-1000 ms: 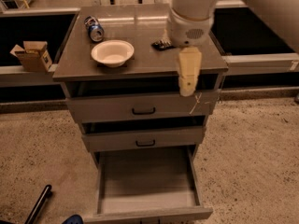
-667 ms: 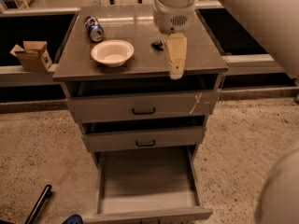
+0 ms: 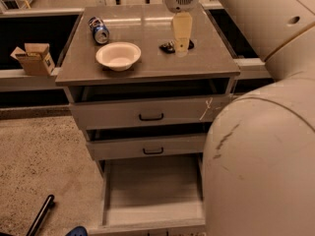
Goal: Place rxbar chocolate into bottom drawer
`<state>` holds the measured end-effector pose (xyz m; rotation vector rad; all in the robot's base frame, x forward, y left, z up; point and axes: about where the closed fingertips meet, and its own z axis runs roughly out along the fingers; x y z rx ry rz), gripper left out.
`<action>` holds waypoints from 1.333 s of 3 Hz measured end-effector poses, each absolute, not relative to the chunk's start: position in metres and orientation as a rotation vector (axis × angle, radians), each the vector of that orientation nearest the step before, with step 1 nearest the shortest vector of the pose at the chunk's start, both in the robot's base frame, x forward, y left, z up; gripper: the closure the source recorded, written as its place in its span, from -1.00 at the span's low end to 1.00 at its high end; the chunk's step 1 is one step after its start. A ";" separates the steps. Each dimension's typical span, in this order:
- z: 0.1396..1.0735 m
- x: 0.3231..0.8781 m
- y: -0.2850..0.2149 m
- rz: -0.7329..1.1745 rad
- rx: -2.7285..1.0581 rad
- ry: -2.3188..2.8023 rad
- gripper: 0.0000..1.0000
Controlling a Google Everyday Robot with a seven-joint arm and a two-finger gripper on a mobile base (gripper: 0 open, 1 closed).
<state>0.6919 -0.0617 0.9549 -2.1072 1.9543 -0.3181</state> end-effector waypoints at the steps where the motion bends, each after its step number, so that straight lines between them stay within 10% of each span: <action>1: 0.954 0.696 -0.057 -0.325 -2.104 1.935 -1.00; 4: 0.917 0.770 -0.124 -0.281 -1.934 2.033 -1.00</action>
Offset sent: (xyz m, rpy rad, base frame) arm 0.0505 -0.0276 -0.0035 -0.1091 0.0382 -0.0595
